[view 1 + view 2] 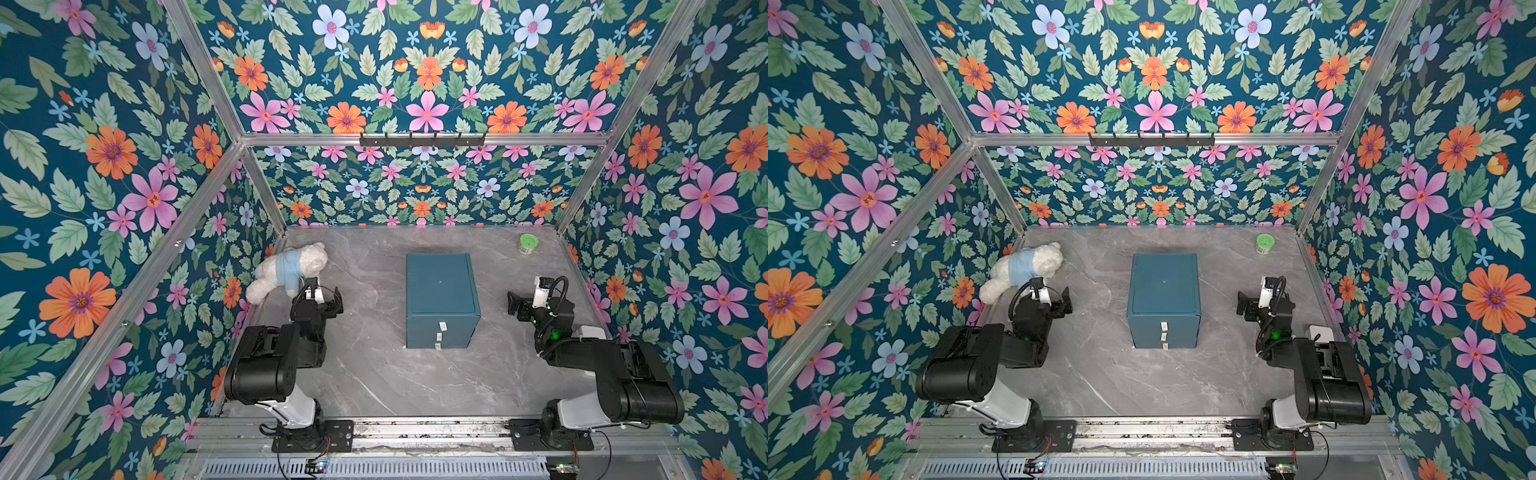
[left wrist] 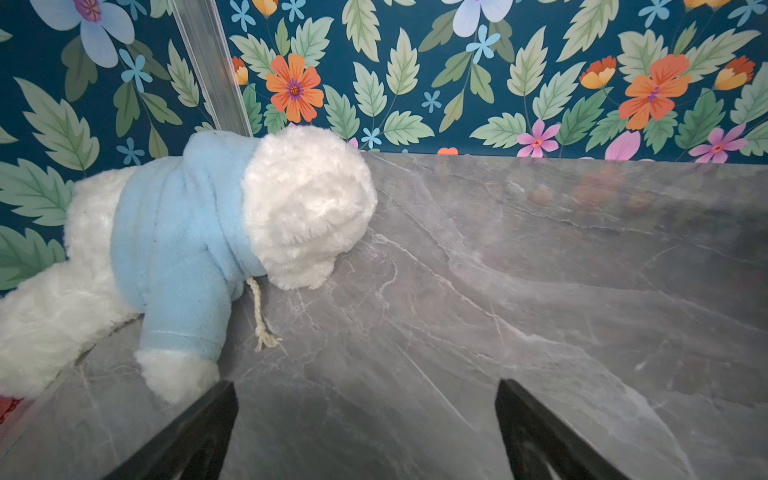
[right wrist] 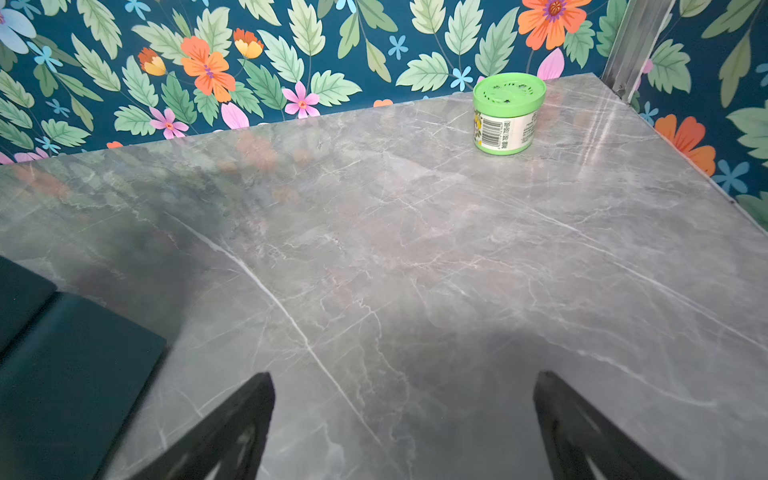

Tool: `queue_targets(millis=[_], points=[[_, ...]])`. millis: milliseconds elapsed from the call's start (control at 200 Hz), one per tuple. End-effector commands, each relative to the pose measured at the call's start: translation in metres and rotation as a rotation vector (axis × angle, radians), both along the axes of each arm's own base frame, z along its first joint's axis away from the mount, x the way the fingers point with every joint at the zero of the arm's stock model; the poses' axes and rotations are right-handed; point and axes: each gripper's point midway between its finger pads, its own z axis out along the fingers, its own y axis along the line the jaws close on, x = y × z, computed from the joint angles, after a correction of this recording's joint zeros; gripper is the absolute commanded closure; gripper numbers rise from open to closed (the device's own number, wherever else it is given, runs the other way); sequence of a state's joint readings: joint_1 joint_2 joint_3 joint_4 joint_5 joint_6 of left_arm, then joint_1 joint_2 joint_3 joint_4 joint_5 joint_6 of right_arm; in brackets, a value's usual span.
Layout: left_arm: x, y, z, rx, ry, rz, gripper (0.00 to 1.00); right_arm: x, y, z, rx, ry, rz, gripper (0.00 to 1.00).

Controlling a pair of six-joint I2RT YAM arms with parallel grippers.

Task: Take the postcards out of the drawer
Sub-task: Adjust the storage box at the center of the board.

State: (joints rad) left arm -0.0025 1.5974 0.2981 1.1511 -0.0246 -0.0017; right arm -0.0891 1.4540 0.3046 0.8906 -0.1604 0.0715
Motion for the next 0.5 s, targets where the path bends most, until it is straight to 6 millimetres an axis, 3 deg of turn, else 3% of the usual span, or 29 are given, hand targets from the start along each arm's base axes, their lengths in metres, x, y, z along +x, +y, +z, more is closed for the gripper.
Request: queue_targets(millis=[0,495], points=[[0.0019,0.0003,0.0082,0.0,-0.034,0.001,0.0,0.0026,-0.0012,0.007,-0.012,-0.028,-0.004,0.01],[0.0026,0.0,0.0083,-0.004,-0.033,-0.001,0.0,0.0028,-0.001,0.0072,-0.012,-0.028,-0.002,0.01]])
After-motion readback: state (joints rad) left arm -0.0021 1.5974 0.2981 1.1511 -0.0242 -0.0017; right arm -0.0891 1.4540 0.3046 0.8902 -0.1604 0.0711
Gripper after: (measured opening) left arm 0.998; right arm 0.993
